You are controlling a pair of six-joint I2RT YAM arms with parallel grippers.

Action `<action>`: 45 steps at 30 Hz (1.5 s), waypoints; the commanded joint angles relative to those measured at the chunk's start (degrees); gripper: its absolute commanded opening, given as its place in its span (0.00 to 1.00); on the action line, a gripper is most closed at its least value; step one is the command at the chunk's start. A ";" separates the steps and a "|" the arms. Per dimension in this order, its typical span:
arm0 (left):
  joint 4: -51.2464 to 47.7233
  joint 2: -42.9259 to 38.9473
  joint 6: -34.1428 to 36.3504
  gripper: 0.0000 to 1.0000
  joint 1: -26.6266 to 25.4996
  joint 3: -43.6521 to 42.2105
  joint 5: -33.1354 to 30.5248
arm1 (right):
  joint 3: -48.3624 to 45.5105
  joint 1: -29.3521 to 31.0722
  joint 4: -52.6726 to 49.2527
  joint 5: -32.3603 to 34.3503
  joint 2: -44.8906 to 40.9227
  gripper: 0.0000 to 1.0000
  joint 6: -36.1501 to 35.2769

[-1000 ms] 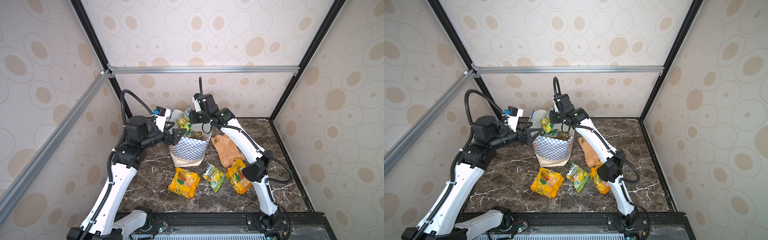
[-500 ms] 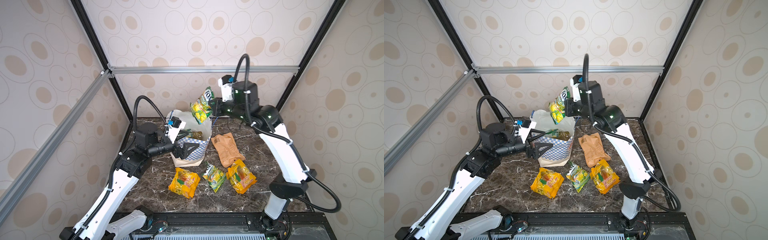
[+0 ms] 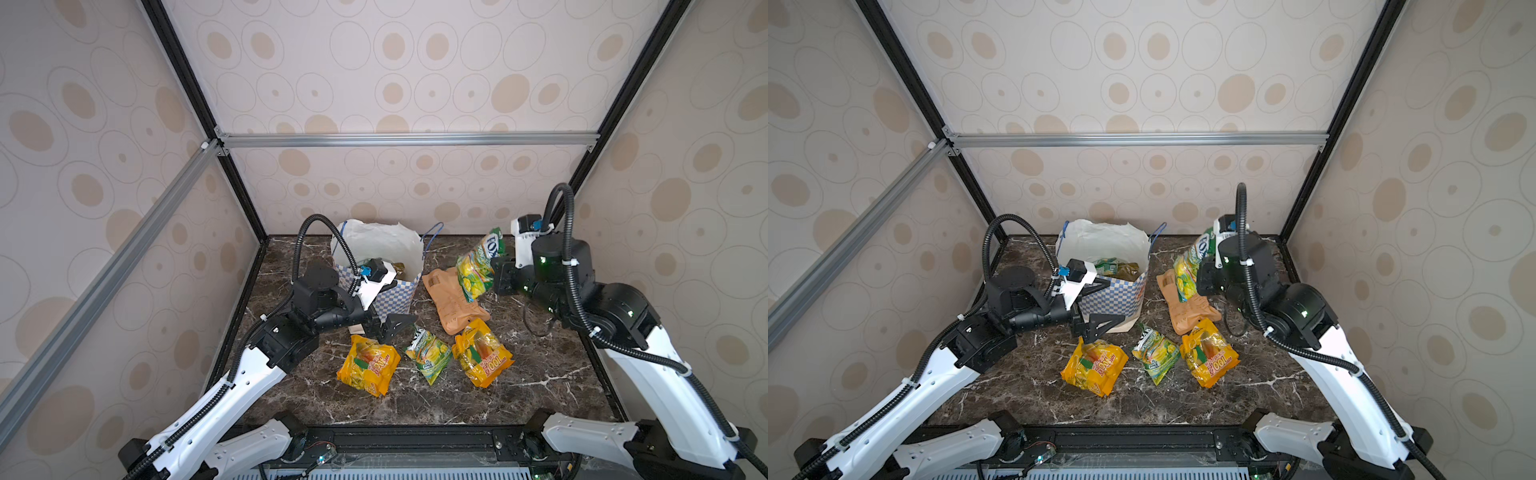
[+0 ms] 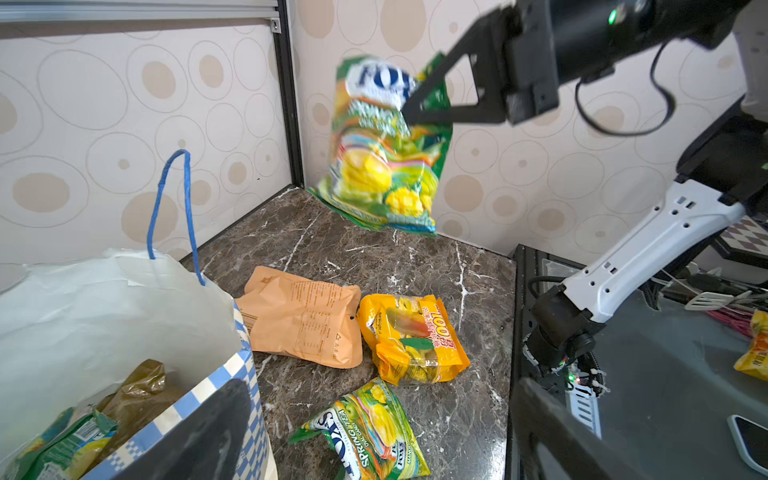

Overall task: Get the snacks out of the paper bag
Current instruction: 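Lower the green candy bag onto the table beyond the yellow bag and release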

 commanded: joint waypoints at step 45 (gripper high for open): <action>-1.66 -0.56 -1.06 0.98 -2.48 -0.82 -10.88 | -12.75 -29.87 14.33 -29.57 28.15 0.72 5.01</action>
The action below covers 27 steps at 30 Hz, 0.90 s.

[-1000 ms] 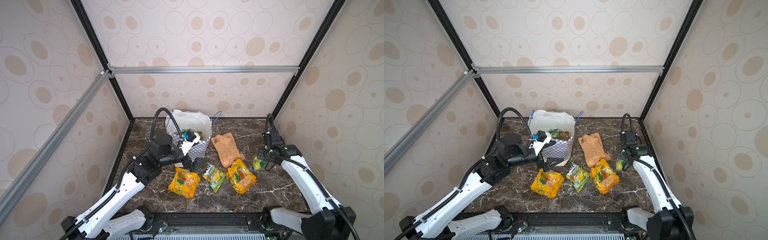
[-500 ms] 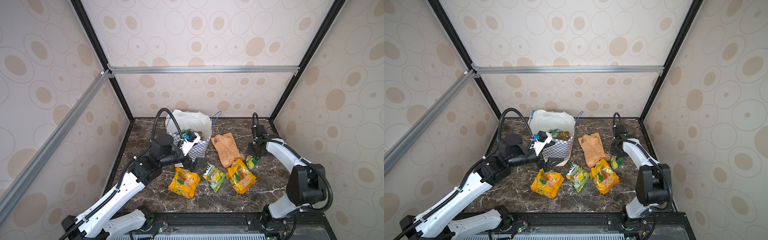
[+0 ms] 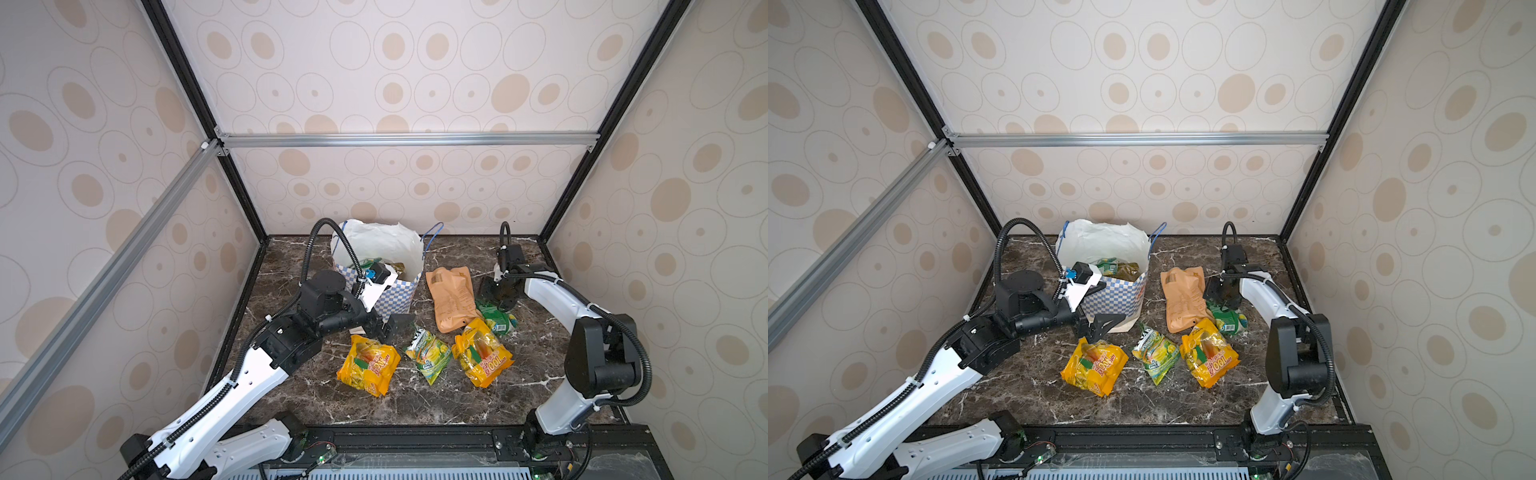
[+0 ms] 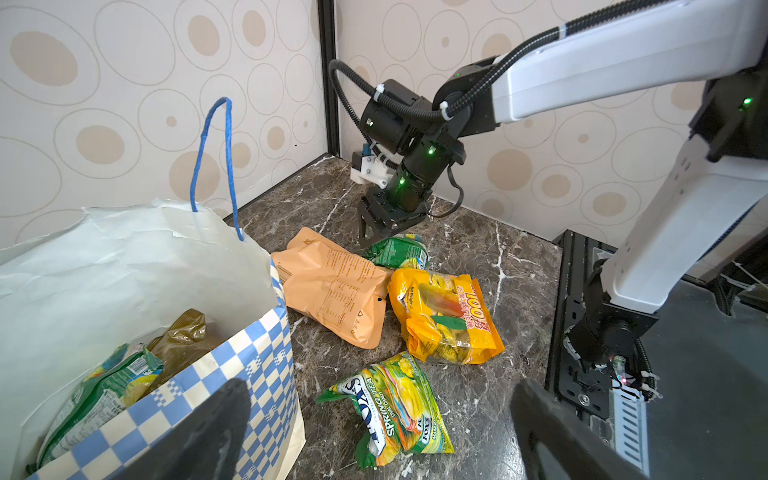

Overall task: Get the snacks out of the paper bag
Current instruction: 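Lower the green candy bag onto the table beyond the yellow bag and release, then raise the right gripper over the checkered bag while the left gripper moves to its rim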

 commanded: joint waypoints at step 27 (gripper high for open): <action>-9.41 12.64 -3.07 0.98 13.62 18.14 -40.40 | 47.94 28.58 -14.86 -0.71 0.84 0.88 -7.99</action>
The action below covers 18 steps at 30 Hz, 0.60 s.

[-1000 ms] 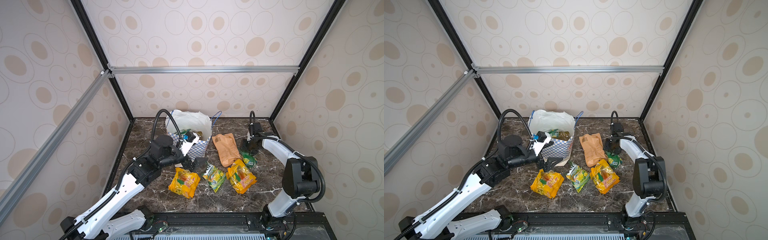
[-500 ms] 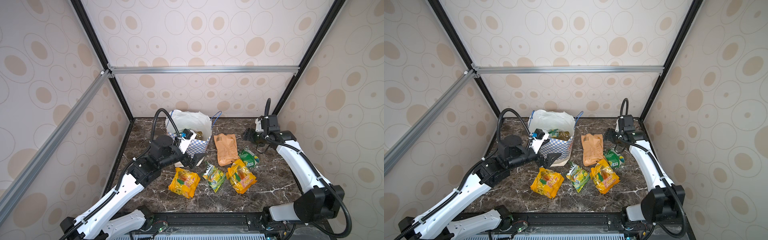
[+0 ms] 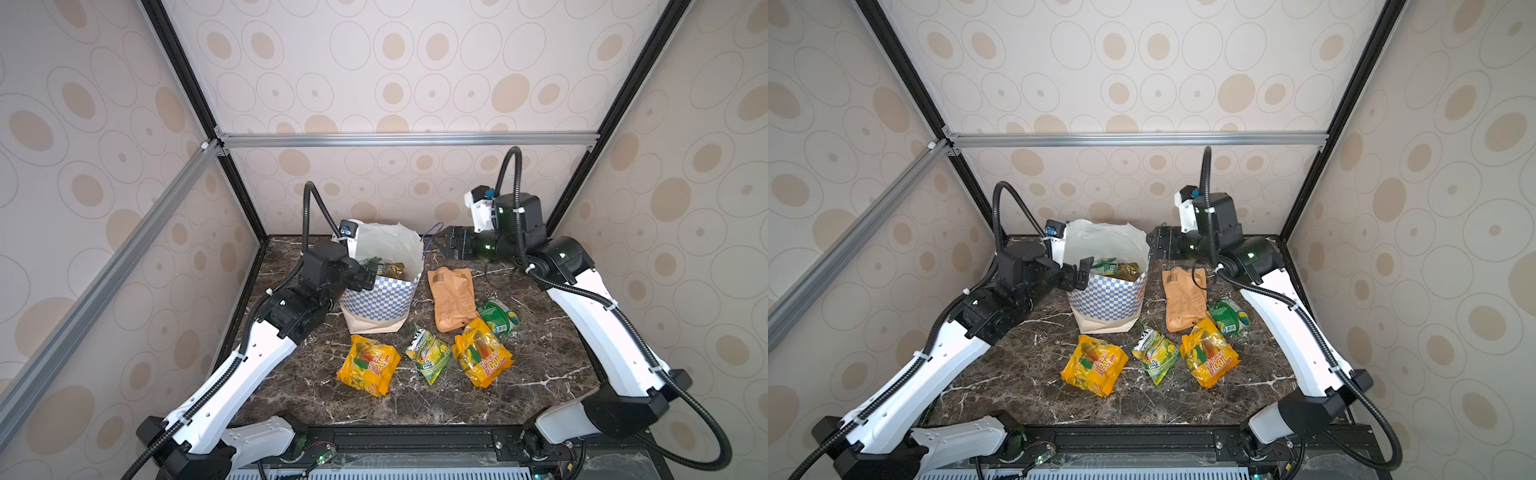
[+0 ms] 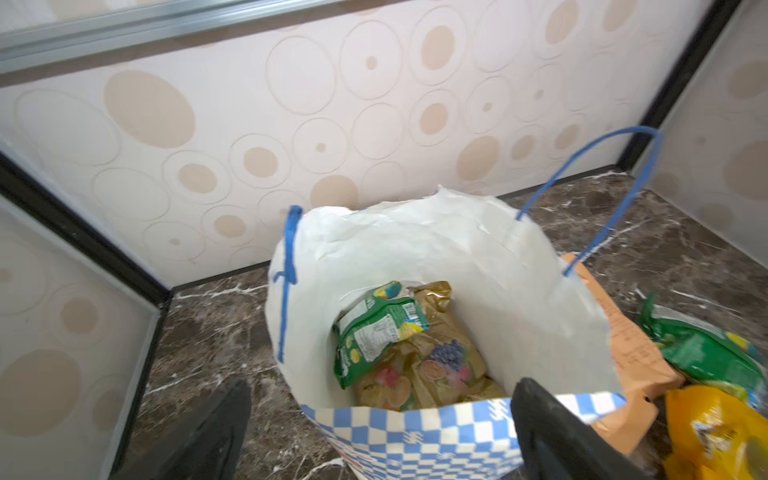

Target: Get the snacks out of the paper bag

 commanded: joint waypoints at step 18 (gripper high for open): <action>-3.45 3.38 -1.88 0.98 16.14 4.34 16.13 | 32.85 5.38 -9.51 -1.00 39.37 0.82 -2.59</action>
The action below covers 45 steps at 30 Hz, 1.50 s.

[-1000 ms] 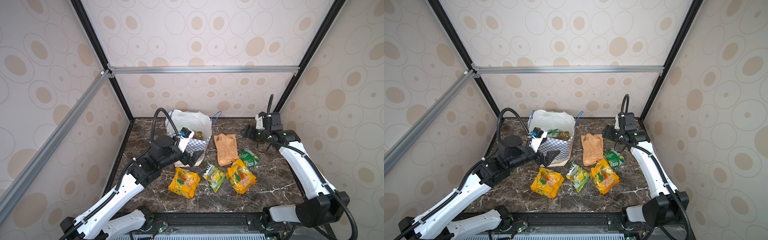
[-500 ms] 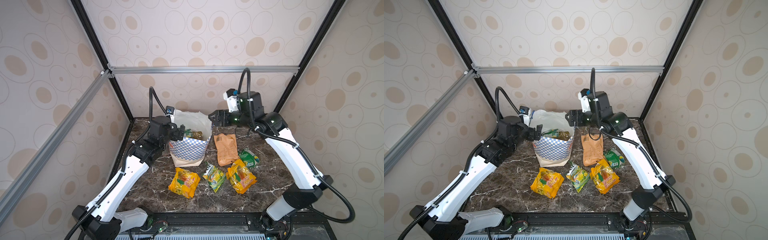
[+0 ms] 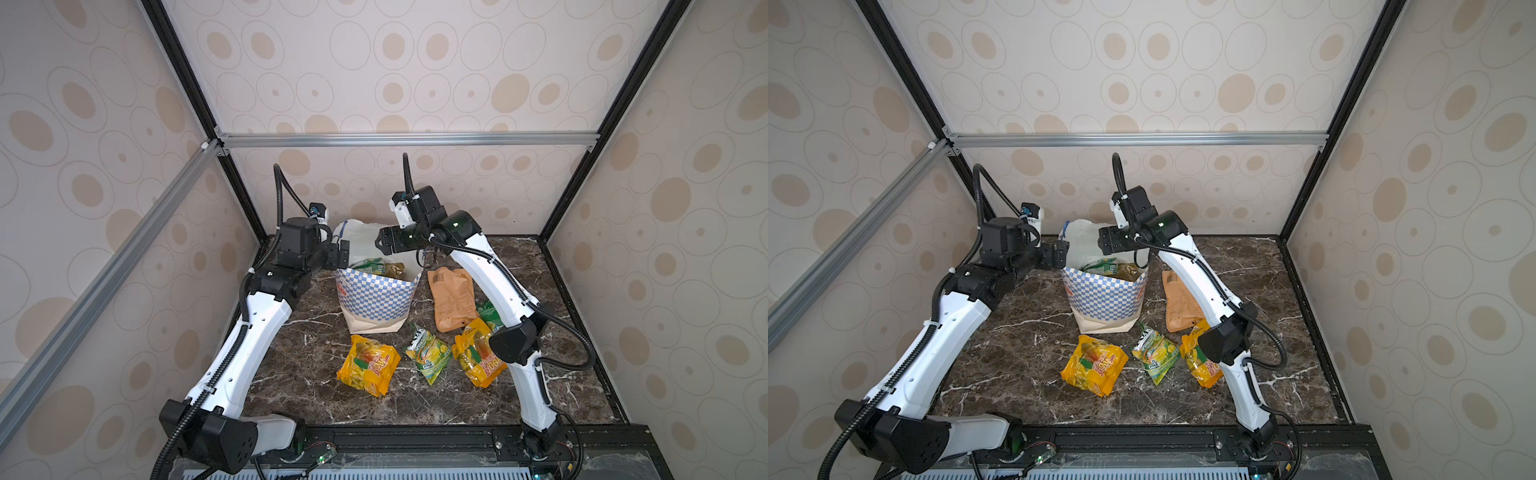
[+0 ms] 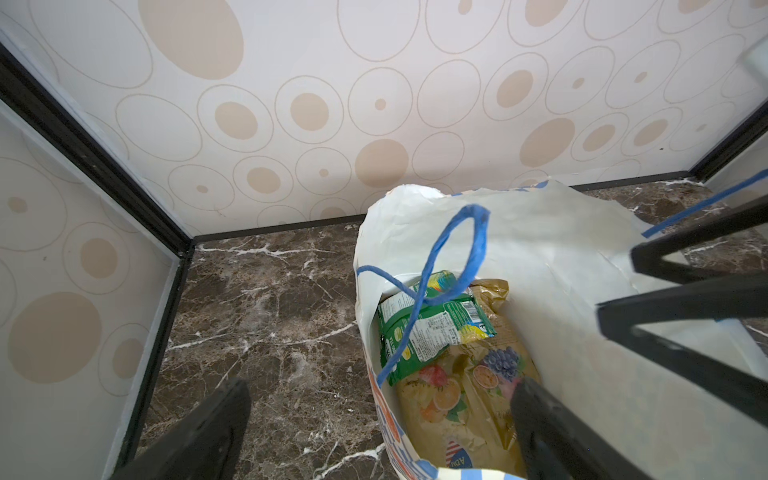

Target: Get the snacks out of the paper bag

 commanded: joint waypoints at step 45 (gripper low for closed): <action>-1.10 -18.82 -7.21 0.98 0.42 -9.37 21.72 | -1.82 3.44 13.18 -11.34 26.65 0.56 15.57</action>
